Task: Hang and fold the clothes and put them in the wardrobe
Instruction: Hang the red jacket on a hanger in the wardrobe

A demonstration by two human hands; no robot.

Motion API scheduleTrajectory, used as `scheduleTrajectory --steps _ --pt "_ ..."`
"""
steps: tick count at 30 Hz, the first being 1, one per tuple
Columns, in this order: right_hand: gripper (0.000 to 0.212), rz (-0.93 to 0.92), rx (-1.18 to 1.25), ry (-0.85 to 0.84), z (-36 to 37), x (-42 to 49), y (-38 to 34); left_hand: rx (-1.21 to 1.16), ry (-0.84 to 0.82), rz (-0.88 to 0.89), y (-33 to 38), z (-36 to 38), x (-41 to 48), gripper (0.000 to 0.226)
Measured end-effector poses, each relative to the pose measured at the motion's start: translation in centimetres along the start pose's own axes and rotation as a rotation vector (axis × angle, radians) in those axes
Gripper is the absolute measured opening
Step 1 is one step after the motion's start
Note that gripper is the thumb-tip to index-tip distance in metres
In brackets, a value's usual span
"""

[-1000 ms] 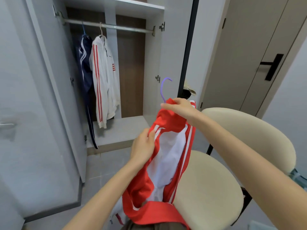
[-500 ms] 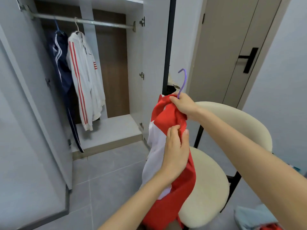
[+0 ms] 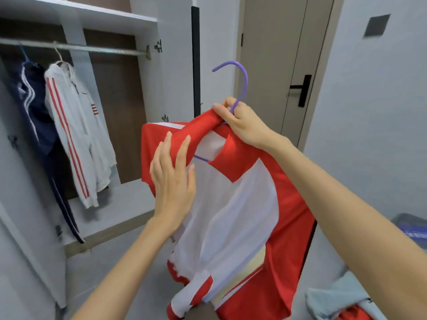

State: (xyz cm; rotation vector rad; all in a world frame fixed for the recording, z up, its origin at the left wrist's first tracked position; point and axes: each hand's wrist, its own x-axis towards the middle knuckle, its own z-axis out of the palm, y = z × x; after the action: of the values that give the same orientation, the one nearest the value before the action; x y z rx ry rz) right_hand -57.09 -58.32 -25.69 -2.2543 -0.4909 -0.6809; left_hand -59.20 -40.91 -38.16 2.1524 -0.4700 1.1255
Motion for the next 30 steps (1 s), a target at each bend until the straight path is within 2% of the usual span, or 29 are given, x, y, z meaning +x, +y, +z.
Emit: scheduleTrajectory --steps 4,8,16,20,23,27,30 --pt "0.042 -0.022 -0.018 0.057 -2.9 0.3 -0.5 -0.159 -0.006 0.018 2.3 1.2 1.0 0.063" --pt "0.043 0.024 -0.049 0.021 -4.5 0.3 1.2 -0.312 0.037 0.009 3.7 3.1 1.0 0.057" --pt "0.049 0.283 -0.207 -0.132 -0.8 -1.2 12.9 -0.504 -0.222 -0.137 2.8 11.6 -0.1 0.044" --pt "0.049 0.342 -0.16 -0.116 1.4 -2.7 19.2 -0.54 -0.343 -0.297 1.0 17.1 -1.7 0.04" --pt "0.049 0.459 -0.175 -0.123 3.1 -3.5 23.8 -0.588 -0.381 -0.362 -0.1 20.8 -2.3 0.035" --pt "0.049 0.582 -0.25 -0.146 5.9 -5.1 29.0 -0.643 -0.559 -0.332 -1.4 24.6 -3.8 0.025" --pt "0.048 0.662 -0.3 -0.191 8.5 -6.9 32.9 -0.639 -0.674 -0.349 -3.5 26.7 -6.6 0.03"
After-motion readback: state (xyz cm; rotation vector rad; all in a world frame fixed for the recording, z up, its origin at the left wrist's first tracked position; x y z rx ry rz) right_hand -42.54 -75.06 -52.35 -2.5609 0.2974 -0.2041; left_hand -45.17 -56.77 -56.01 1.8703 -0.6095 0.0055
